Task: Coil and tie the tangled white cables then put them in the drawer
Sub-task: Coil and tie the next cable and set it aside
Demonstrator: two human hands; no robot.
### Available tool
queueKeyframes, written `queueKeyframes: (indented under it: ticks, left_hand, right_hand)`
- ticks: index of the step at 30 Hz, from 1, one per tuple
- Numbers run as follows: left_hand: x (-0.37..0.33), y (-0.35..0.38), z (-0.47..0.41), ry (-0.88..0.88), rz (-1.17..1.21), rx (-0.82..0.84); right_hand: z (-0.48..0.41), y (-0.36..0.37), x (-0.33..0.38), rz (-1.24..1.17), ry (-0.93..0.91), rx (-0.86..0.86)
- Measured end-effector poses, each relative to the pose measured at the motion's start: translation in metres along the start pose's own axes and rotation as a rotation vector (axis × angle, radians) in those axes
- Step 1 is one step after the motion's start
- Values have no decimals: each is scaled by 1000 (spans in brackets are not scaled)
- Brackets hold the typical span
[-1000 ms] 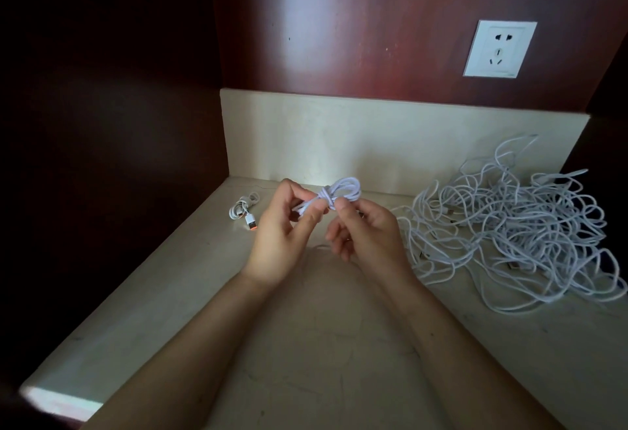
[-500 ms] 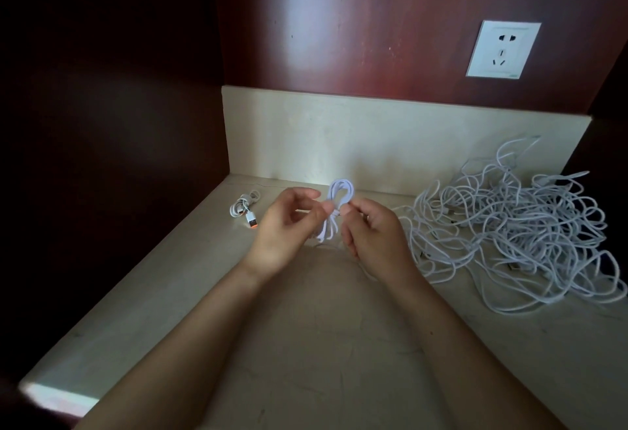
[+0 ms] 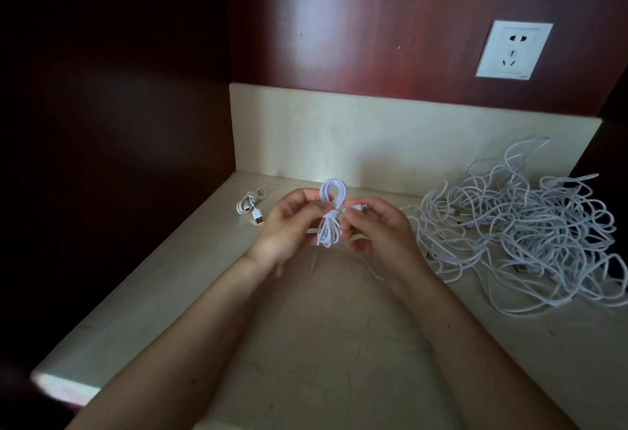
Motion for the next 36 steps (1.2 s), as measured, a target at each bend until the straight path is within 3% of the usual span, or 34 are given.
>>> queueKeyframes:
  ticks: [9,15,29,36]
  left_hand:
    - [3,-2,-2,-77,54,49]
    - [3,0,0,-96,56,126]
    - [1,4,5,-110,114,136]
    - [8,5,5,-258,90,197]
  right_hand:
    - [-2,0,-10,-177,79,-15]
    - [-3,-10,-11,-303,78,-210]
    - [-3,-7,-4,52,-107,-53]
    - [-2,-9,-2,-105,-84,-68]
Point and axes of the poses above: each hand's wrist, its own z-axis away from the middle knuckle, its own y-axis out of the palm, x = y × z, the point moved 5 cm from there along -z, towards the middle knuckle, and after that the axes turned 10 degrees about -y, right-handed, at the moved point
